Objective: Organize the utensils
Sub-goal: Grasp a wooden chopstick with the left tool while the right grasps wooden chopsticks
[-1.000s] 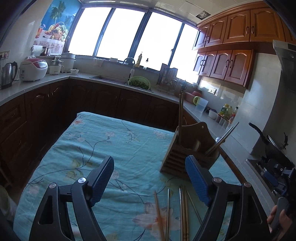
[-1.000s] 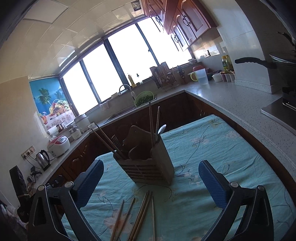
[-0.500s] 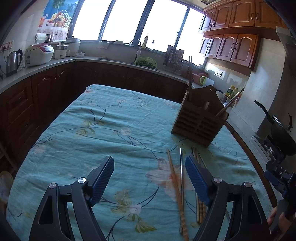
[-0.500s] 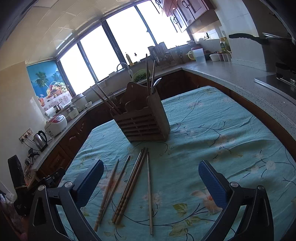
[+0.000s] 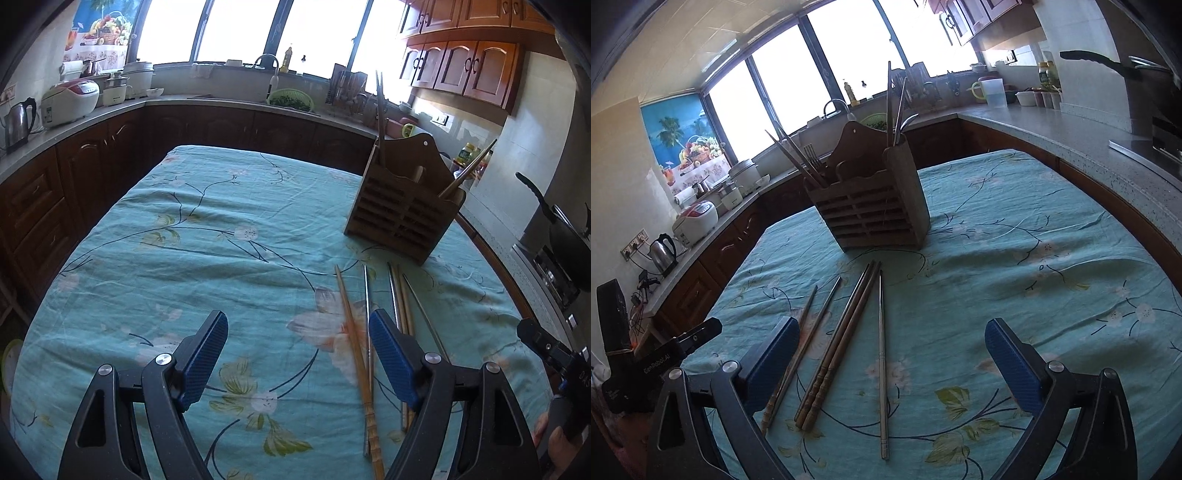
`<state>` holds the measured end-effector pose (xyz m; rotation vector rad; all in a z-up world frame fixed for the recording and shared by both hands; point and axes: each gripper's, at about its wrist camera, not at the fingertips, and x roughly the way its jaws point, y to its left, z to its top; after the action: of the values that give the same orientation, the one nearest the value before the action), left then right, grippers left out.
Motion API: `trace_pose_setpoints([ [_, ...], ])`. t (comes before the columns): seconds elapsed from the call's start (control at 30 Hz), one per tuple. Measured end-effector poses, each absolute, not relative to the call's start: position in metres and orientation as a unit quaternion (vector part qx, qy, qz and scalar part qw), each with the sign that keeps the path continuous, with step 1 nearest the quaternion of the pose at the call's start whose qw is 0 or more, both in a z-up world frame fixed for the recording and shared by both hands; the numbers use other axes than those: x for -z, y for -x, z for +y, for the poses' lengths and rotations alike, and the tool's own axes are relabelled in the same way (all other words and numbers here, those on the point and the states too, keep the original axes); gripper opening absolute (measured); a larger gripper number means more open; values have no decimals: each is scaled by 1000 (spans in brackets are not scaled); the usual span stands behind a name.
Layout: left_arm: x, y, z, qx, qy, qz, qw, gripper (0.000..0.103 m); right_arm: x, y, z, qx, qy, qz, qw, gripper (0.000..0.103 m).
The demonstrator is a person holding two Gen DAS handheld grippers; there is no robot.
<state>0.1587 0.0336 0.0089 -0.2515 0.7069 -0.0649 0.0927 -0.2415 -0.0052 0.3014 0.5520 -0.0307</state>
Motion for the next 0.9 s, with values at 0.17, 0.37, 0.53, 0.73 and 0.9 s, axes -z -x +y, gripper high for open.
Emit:
trace_pose_setpoints([
  [0.17, -2, -177, 28, 35, 119, 373, 920, 72, 11, -111, -238, 15, -130, 297, 946, 70],
  [0.37, 1, -208, 22, 47, 112, 381, 917, 59, 20, -149, -230, 0, -100, 330, 939, 52],
  [0.53, 13, -242, 13, 64, 107, 410, 904, 51, 31, -183, -226, -7, -86, 361, 929, 36],
  [0.73, 24, -276, 0, 78, 96, 434, 892, 42, 43, -210, -221, -8, -69, 387, 919, 31],
  [0.9, 38, -304, -16, 80, 68, 455, 884, 35, 49, -228, -217, -4, -49, 407, 912, 23],
])
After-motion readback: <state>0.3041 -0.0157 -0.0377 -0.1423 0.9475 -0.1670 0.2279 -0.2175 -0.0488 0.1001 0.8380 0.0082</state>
